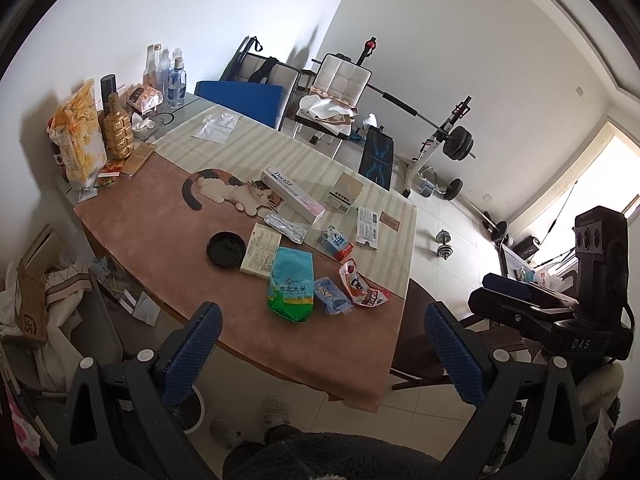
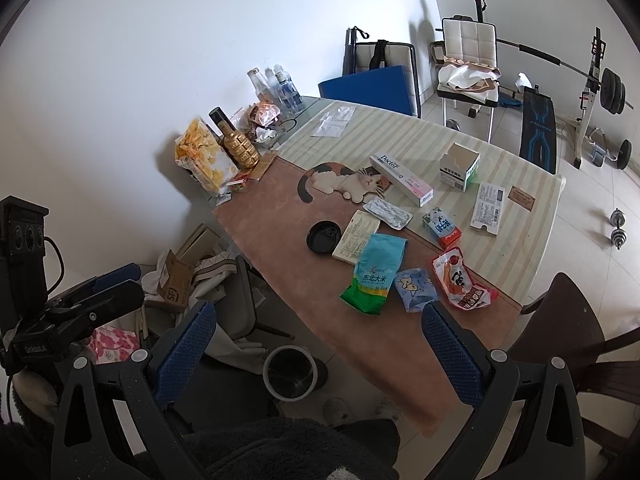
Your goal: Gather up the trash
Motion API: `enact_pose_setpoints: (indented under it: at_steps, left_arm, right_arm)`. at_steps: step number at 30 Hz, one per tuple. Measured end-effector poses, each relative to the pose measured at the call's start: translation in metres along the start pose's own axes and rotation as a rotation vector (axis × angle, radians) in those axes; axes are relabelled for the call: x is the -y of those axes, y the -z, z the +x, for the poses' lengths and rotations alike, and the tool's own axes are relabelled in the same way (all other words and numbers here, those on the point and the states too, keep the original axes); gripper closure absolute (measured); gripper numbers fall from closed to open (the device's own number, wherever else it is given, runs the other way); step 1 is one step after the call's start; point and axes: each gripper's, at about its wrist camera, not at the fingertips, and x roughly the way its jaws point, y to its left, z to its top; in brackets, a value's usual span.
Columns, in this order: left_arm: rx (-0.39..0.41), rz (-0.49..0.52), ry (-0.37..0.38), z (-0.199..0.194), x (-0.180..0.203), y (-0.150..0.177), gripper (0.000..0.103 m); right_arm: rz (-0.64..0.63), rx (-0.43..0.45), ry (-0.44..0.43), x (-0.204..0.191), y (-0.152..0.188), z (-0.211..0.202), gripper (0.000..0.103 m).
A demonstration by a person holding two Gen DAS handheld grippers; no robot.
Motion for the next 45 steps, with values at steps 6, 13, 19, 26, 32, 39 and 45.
enact_pose_setpoints:
  at_steps: [6,13,19,26,32,39,45]
  left_arm:
    - [-0.005,0.010,0.012,0.002,0.000,-0.003,0.000]
    - [-0.014,0.017,0.030,0.002,-0.006,-0.007,0.000]
    - [-0.007,0.038,-0.027,0.010,-0.017,-0.015,0.000]
    - [-0.077,0.050,-0.194,0.086,-0.049,-0.034,0.000]
    - [-0.266,0.024,-0.284,0.193,-0.071,-0.030,0.000]
    - [-0.497,0.001,-0.325,0.308,-0.074,-0.009,0.000]
    - [-0.657,0.000,-0.377,0.371,-0.070,-0.004,0.000]
  right_arm:
    - [0.001,-0.001,-0.001,0.001,-0.001,0.000,0.000]
    - [0.005,0.003,0.002,0.001,-0.001,0.000,0.000]
    - [0.059,0.012,0.020,-0.003,-0.001,0.005,0.000]
    - [0.198,0.008,0.198,0.026,-0.016,0.049,0.000]
    - [0.240,-0.124,0.343,0.095,-0.024,0.129,0.000]
    - [0.168,-0.422,0.429,0.201,-0.017,0.274,0.000]
    - [0.051,-0.617,0.417,0.249,-0.002,0.371,0.000]
